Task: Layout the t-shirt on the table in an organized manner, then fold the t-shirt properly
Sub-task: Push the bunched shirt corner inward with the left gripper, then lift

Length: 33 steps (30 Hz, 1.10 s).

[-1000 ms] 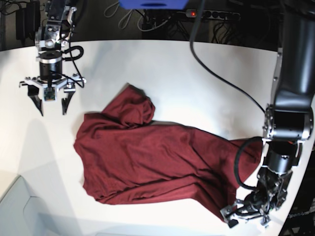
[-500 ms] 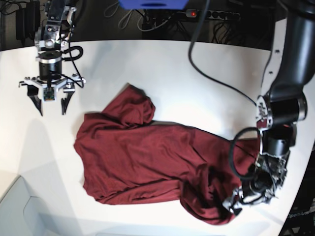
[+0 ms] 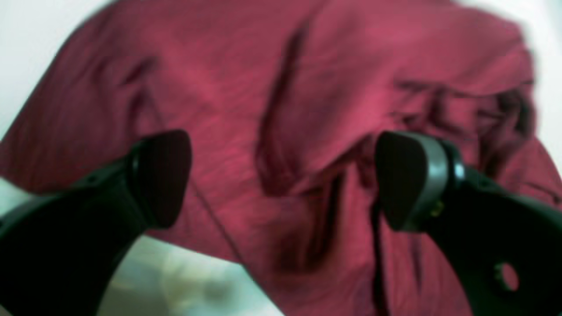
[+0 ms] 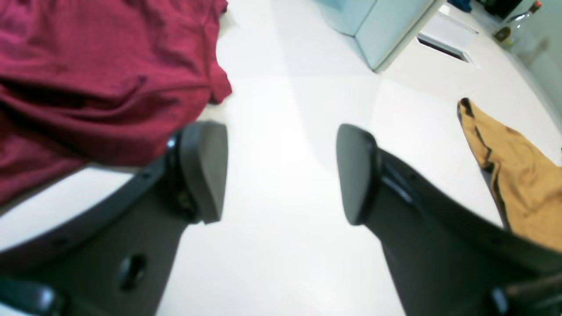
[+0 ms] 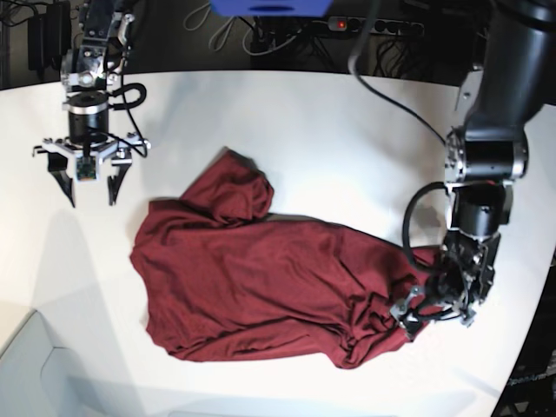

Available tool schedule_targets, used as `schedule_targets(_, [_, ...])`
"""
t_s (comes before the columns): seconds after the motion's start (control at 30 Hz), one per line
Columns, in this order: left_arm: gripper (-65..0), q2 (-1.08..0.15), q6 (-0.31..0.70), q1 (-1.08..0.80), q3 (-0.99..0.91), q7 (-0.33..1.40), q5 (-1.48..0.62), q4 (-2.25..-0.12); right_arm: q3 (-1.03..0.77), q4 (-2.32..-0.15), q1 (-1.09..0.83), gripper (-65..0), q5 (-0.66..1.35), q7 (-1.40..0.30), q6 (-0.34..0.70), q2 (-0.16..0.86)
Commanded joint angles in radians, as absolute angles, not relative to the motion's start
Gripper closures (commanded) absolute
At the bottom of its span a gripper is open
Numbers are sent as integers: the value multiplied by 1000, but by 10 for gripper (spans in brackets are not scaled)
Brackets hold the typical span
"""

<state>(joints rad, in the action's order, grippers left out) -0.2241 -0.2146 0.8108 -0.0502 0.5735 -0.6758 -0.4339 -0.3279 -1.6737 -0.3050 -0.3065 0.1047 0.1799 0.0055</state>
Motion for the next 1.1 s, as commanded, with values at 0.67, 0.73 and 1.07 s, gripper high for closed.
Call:
schedule_targets(0.67, [-650, -371, -199, 516, -67, 670, -361, -880, -332, -1687, -300, -369, -300, 134, 171, 12])
schedule_targets(0.73, [-650, -343, -197, 503, -67, 657, -300, -874, -329, -1685, -300, -369, -300, 134, 171, 12])
schedule_targets(1.07, [-450, -263, -196, 423, -73, 484, -81, -869, -332, -1685, -300, -369, -300, 134, 171, 10])
